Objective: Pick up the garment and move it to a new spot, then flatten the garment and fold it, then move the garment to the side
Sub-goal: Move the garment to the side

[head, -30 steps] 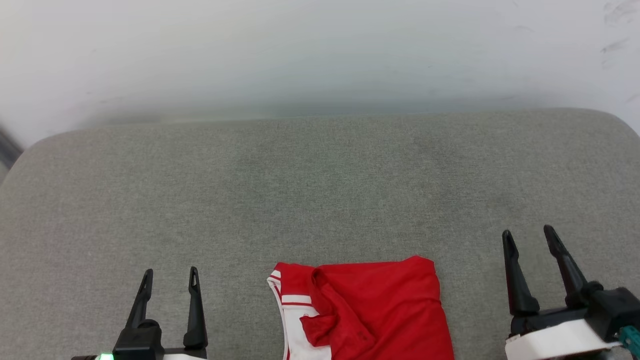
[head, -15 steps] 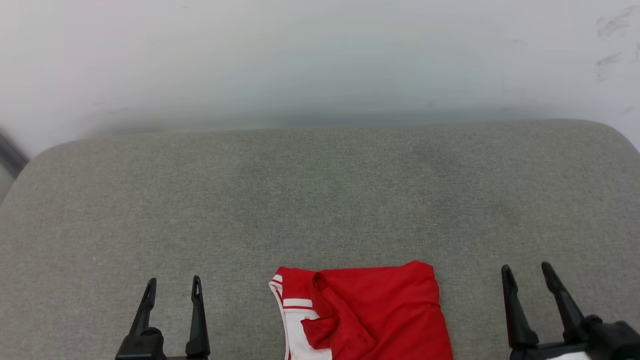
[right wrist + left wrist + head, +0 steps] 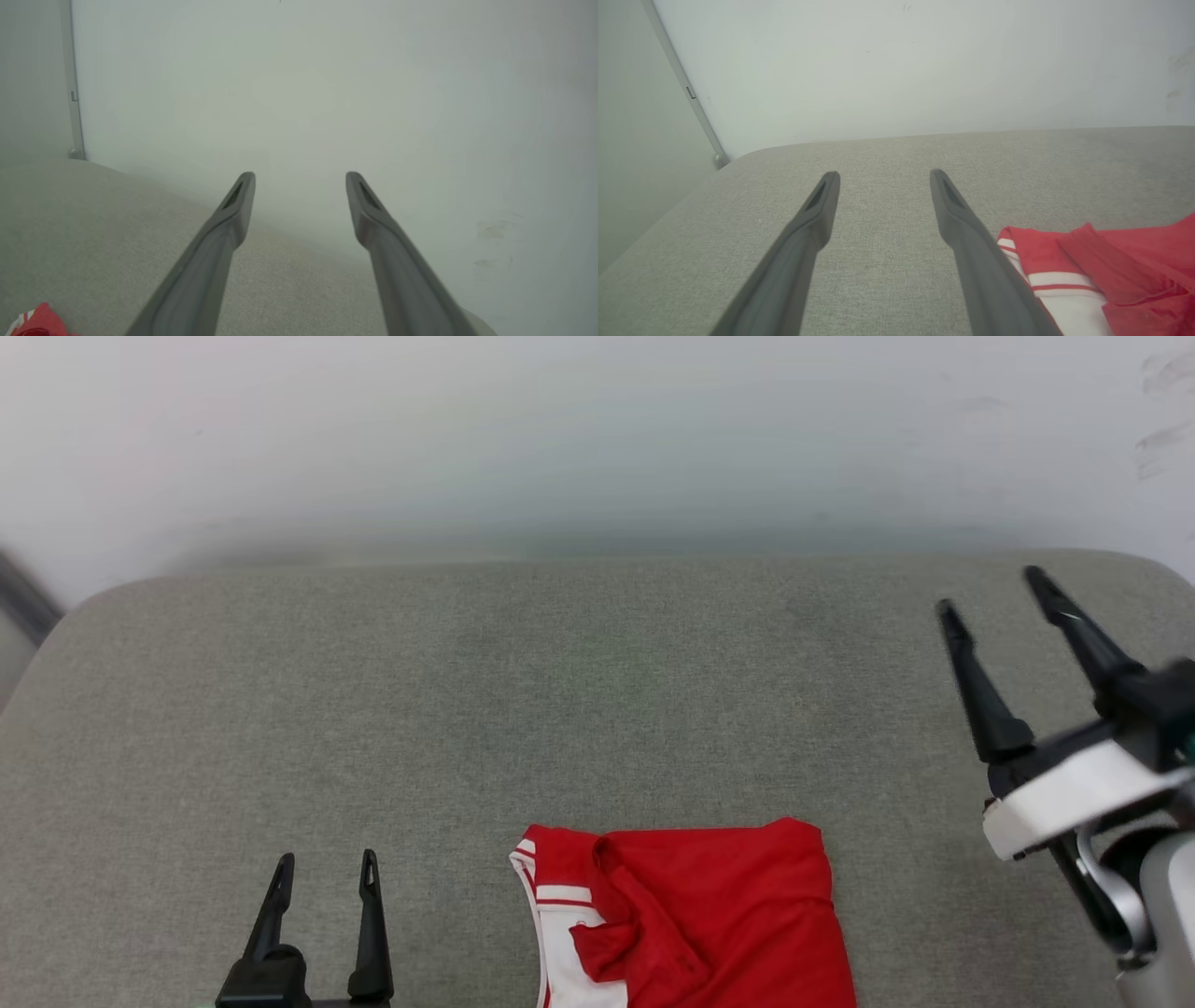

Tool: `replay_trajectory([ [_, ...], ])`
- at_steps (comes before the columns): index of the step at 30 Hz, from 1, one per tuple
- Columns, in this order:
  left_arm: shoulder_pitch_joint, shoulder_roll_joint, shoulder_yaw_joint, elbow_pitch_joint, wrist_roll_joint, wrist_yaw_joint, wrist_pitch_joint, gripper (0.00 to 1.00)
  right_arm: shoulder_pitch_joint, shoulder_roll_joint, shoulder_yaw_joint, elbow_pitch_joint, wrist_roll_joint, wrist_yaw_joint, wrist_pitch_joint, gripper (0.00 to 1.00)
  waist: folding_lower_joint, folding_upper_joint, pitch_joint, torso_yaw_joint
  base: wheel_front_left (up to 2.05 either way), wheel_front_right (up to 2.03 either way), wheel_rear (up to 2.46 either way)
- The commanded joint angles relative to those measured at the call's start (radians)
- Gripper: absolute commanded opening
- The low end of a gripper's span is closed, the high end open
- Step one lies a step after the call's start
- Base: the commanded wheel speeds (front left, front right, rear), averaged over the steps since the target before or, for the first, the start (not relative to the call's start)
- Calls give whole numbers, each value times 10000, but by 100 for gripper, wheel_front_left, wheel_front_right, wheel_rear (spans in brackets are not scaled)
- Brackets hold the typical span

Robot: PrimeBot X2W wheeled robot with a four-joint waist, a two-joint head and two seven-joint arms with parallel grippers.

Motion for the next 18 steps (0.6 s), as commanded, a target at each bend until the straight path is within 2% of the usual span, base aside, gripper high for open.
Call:
replay_trajectory([
  [1, -65, -4, 16, -21, -14, -24, -23, 100, -424, -492, 468, 39, 358, -8, 732, 100, 0, -1, 84, 31, 0, 0, 0],
  [6, -262, -14, 15, -21, -2, -69, -24, 100, -1372, -1886, 2088, 266, 3049, -10, 4424, 100, 0, -1, 310, 65, 0, 0, 0],
  [11, -479, -27, 1, -23, 4, -102, -23, 100, -1522, -2755, 2818, 770, 6177, -8, 7284, 100, 0, -1, 580, 109, 0, 0, 0],
  [14, -587, -36, -40, -16, 2, -133, -24, 100, -1326, -2999, 3056, 1087, 7384, -7, 8168, 100, 0, -1, 796, 166, 0, 0, 0],
  [18, -840, -43, -93, -41, 4, -192, -24, 100, -1058, -2856, 3305, 1493, 8525, -7, 8627, 100, 0, -1, 1137, 274, 0, 0, 0],
])
